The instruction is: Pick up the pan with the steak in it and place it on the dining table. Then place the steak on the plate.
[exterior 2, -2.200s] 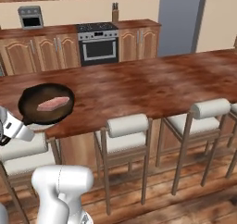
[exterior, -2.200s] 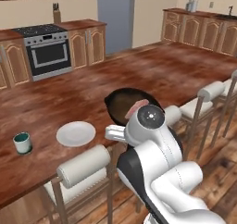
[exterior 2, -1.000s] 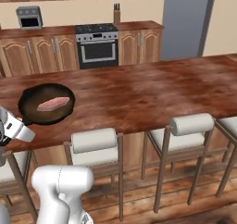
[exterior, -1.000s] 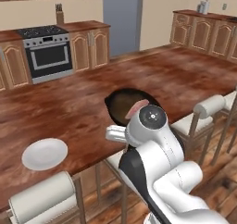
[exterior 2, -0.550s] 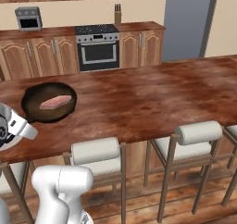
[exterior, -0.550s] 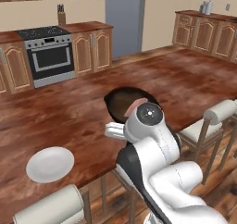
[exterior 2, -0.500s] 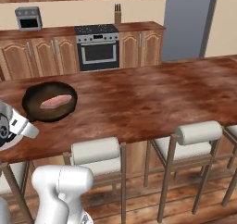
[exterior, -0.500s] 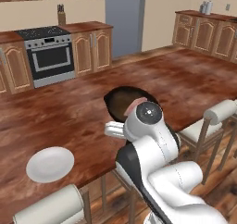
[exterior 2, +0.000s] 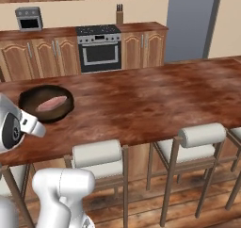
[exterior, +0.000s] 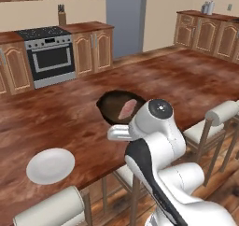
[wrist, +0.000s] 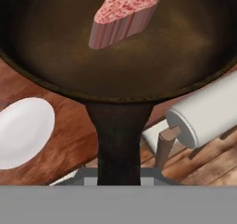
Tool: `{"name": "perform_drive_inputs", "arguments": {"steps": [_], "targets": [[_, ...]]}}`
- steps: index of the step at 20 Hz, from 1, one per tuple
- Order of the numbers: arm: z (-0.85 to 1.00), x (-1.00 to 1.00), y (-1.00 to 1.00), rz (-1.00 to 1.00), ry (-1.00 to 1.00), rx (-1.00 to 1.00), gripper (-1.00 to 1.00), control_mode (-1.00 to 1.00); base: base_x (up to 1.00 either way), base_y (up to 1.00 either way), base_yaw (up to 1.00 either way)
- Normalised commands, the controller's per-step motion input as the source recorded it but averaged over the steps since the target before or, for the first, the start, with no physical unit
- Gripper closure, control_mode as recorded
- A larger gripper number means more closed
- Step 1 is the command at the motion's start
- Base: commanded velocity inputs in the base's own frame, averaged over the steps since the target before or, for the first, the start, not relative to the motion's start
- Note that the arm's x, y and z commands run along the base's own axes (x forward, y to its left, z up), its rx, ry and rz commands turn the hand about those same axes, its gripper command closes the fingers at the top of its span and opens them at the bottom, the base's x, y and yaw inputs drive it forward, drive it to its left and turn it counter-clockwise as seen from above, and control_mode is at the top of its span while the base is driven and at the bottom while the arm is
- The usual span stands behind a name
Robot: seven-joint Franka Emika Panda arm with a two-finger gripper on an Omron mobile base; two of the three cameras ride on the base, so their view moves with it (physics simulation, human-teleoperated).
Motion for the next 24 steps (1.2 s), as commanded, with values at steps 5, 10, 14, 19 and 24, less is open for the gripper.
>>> {"name": "perform_drive_inputs", "arguments": {"steps": [5, 10, 14, 19, 24], "targets": [[-0.27, -0.21, -0.01, 0.20, 0.06, -0.07, 1.00, -1.00, 0.00, 0.00, 0.00], [-0.11, -0.08, 0.00, 0.05, 0.02, -0.05, 1.00, -1.00, 0.00, 0.00, 0.00], [-0.28, 0.01, 0.00, 0.04, 0.00, -0.05, 1.00, -1.00, 0.00, 0.00, 0.00], [-0.43, 0.31, 0.00, 0.06, 0.01, -0.03, 1.00, -1.00, 0.00, 0.00, 0.00], [-0.52, 0.52, 0.00, 0.09, 0.06, -0.01, 1.00, -1.00, 0.00, 0.00, 0.00]]}}
